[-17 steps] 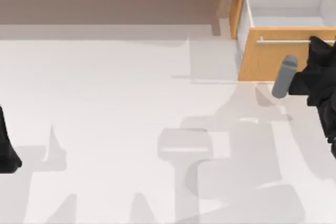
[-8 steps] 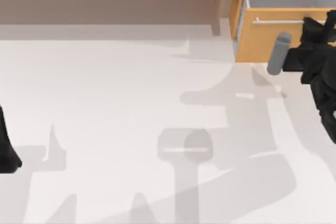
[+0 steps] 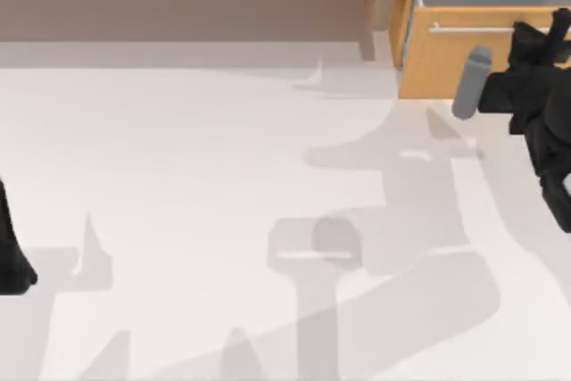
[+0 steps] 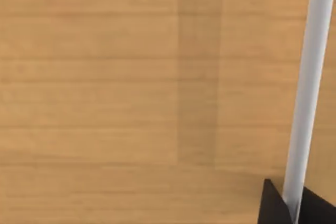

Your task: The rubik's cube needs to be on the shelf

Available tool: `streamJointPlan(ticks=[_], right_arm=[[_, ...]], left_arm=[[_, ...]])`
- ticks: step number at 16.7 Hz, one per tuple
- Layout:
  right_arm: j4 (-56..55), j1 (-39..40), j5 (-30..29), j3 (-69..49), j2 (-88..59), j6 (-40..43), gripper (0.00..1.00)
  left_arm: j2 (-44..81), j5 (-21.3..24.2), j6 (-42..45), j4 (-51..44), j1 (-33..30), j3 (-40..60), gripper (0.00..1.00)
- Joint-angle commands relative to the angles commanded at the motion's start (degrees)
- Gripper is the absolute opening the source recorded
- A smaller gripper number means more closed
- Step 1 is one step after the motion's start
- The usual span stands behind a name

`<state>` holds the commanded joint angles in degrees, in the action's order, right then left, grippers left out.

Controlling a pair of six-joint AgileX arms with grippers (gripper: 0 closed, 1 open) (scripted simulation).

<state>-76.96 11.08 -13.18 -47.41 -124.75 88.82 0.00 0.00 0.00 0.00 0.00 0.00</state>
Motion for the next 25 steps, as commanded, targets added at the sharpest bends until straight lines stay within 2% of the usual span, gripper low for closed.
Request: streamJointPlan(ticks=[9, 15, 25], right_arm=[[8.01, -1.63, 1.63, -14.15, -6.38, 0.08, 0.0], [9.01, -1.81, 1.84, -15.81, -7.11, 0.09, 0.0], [9.01, -1.81, 1.84, -15.81, -7.11, 0.09, 0.75]], left_arm=[[0.0, 0.0, 0.0, 0.0, 0.0, 0.0, 1.0], [0.0, 0.0, 0.0, 0.0, 0.0, 0.0, 1.0], [0.0, 0.0, 0.0, 0.0, 0.0, 0.0, 1.0]])
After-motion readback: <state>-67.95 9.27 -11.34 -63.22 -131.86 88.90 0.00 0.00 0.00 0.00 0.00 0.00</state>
